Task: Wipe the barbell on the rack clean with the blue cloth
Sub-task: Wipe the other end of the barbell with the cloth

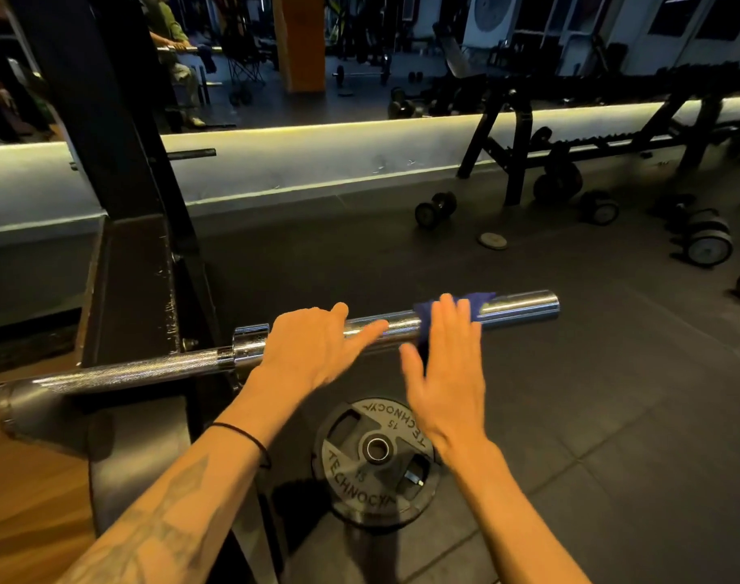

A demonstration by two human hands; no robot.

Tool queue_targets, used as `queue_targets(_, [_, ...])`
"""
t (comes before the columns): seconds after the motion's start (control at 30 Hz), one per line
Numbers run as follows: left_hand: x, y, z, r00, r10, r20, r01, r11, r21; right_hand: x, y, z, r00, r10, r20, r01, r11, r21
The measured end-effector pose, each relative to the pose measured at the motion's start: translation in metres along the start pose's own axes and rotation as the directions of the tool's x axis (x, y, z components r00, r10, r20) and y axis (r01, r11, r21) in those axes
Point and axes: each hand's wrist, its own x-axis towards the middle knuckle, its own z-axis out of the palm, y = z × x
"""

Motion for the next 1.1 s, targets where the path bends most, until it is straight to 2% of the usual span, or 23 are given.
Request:
queue_targets(0.1, [-0.009,0.008,0.001,0.996,0.056,-0.074,-0.045,0.989,0.141,-0.010,-0.018,0.009,0.973,-0.204,0.109,0.199,0.978,0.059])
queue_targets(0.2, [-0.014,0.018,0.004,0.991,-0.021,-0.129,0.040,0.988,0.148,-0.005,0.002,-0.001,0.941,-0.295,0.164,0.311,0.947,-0.082])
queue_targets(0.27, [-0.017,0.023,0.008,0.981,-0.081,-0.176,0.095,0.993,0.073,0.003,0.023,-0.010,0.964,-0.228,0.134,0.247,0.958,-0.145])
queue_targets(0.37, [-0.023,0.026,0.012,0.969,-0.030,-0.246,0.049,0.996,0.072,0.010,0.051,-0.021,0.999,-0.022,0.023,0.026,0.987,-0.158])
queue_targets(0.47, [-0.019,0.025,0.007,0.978,-0.047,-0.205,0.067,0.993,0.095,0.013,0.043,-0.017,0.993,0.111,-0.051,-0.116,0.988,-0.101])
queue_targets(0.5, [-0.017,0.025,0.006,0.987,-0.013,-0.162,0.037,0.989,0.146,0.013,0.032,-0.013,0.990,0.125,-0.061,-0.129,0.990,-0.061])
queue_targets(0.6, [-0.014,0.025,0.003,0.992,0.106,-0.066,-0.085,0.962,0.259,0.006,-0.006,0.002,1.000,0.007,-0.002,-0.007,0.999,0.052])
queue_targets(0.67, [-0.012,0.023,-0.005,0.993,0.070,-0.093,-0.047,0.972,0.230,-0.003,-0.019,0.009,0.988,-0.137,0.066,0.130,0.987,0.091])
queue_targets(0.73, [-0.009,0.022,-0.006,0.995,0.057,-0.086,-0.034,0.969,0.245,-0.005,-0.014,0.008,0.965,-0.232,0.123,0.227,0.973,0.049])
queue_targets(0.8, [-0.005,0.018,-0.001,0.991,0.130,-0.039,-0.114,0.954,0.276,0.000,0.001,0.000,0.953,-0.265,0.146,0.274,0.961,-0.043])
queue_targets(0.87, [-0.002,0.014,0.000,0.987,0.159,-0.018,-0.147,0.947,0.286,0.007,0.022,-0.009,0.969,-0.211,0.125,0.225,0.968,-0.112])
queue_targets(0.93, [0.001,0.012,-0.002,0.985,0.172,-0.001,-0.163,0.937,0.309,0.014,0.041,-0.017,0.995,-0.080,0.060,0.087,0.987,-0.132])
queue_targets(1.0, [0.002,0.011,-0.001,0.985,0.171,0.032,-0.172,0.930,0.324,0.020,0.050,-0.020,0.999,0.041,-0.021,-0.043,0.993,-0.114])
queue_targets(1.1, [0.006,0.009,-0.003,0.986,0.159,0.056,-0.168,0.927,0.334,0.023,0.026,-0.013,0.991,0.123,-0.054,-0.124,0.992,-0.020])
